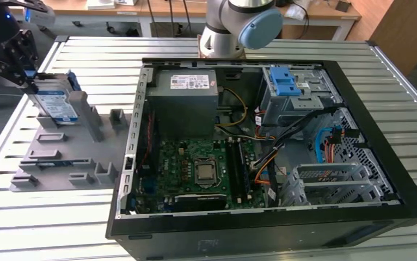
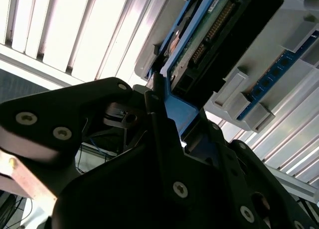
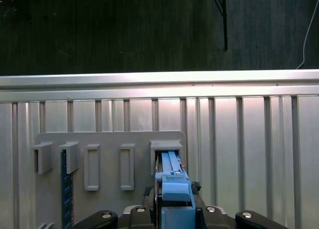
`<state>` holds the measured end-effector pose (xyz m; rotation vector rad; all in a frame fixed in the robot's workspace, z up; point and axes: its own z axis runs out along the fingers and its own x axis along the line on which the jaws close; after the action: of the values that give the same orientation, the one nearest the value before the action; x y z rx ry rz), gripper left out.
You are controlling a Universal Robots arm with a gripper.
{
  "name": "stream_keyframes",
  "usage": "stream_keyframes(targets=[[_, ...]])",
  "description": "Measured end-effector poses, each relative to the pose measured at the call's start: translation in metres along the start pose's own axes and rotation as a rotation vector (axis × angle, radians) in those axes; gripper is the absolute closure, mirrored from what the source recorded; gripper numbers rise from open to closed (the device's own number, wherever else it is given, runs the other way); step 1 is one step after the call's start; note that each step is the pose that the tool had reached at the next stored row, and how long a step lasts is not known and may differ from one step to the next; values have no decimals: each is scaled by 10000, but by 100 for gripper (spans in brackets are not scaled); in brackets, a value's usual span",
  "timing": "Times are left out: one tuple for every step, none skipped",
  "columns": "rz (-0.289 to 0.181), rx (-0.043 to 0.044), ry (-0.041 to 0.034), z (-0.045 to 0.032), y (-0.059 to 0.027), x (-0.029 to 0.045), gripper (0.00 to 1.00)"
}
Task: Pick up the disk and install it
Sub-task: 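Pick up the disk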
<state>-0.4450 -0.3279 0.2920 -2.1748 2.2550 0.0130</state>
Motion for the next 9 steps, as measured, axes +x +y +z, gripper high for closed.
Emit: stream_keyframes(targets=[[0, -2, 1, -13, 0, 0, 64], [0, -4, 1, -26, 0, 0, 64], [0, -3, 1, -33, 0, 0, 64], [0, -1, 0, -34, 0, 0, 64], [0, -1, 0, -34, 0, 0, 64], [0, 0, 0, -34, 0, 0, 64], [0, -2, 1, -36, 0, 0, 64], [0, -3, 1, -37, 0, 0, 64], [0, -3, 2, -37, 0, 0, 64]])
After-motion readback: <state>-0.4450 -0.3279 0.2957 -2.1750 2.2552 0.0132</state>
